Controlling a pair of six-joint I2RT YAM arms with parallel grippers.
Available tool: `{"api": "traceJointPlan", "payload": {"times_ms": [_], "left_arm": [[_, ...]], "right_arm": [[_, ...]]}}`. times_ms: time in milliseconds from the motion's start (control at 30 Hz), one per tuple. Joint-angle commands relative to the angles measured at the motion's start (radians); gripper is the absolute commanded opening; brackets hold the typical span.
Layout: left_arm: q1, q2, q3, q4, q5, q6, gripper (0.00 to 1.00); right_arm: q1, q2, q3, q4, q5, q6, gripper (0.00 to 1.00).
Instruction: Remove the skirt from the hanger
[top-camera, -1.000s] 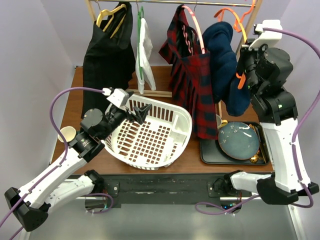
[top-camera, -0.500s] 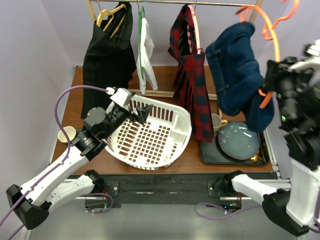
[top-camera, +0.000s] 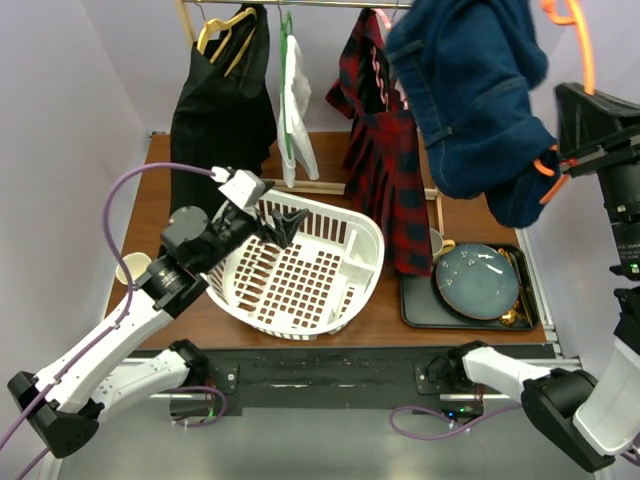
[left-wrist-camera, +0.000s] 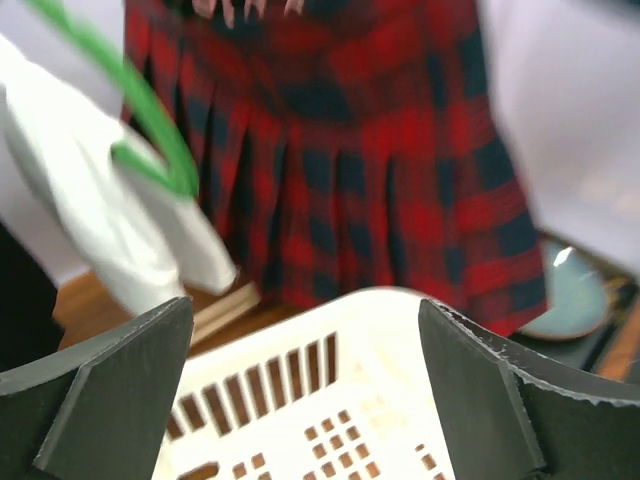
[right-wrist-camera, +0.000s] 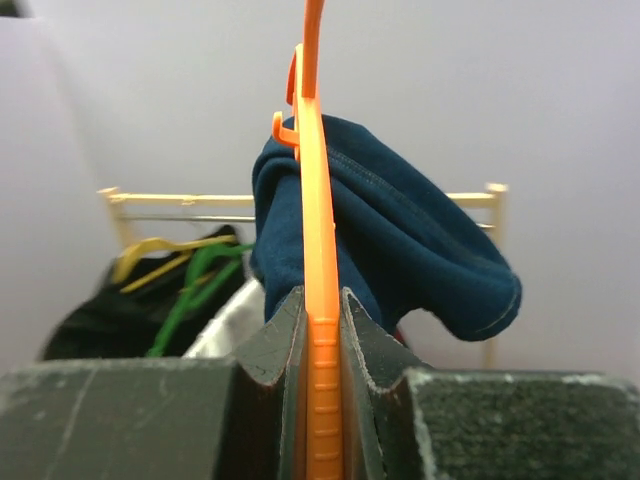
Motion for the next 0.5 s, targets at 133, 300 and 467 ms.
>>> {"api": "traceJointPlan", "payload": {"times_ms": [133, 300, 467], "left_arm": [[0.003, -0.033, 0.256, 0.0, 0.173, -0.159, 1.0], [0.004, -0.062, 0.261, 0.051, 0.239, -0.277, 1.0], [0.003, -0.148, 0.16, 0.115, 0.207, -0.347, 1.0]], "right_arm": [[-0.002, 0.046, -0.067, 0.397, -0.539, 0.35, 0.0], [0.0, 0.017, -0.174, 0.516, -0.61, 0.482, 0.0], [-0.002, -0.029, -0.292, 0.565, -0.667, 0.571, 0.0]]}}
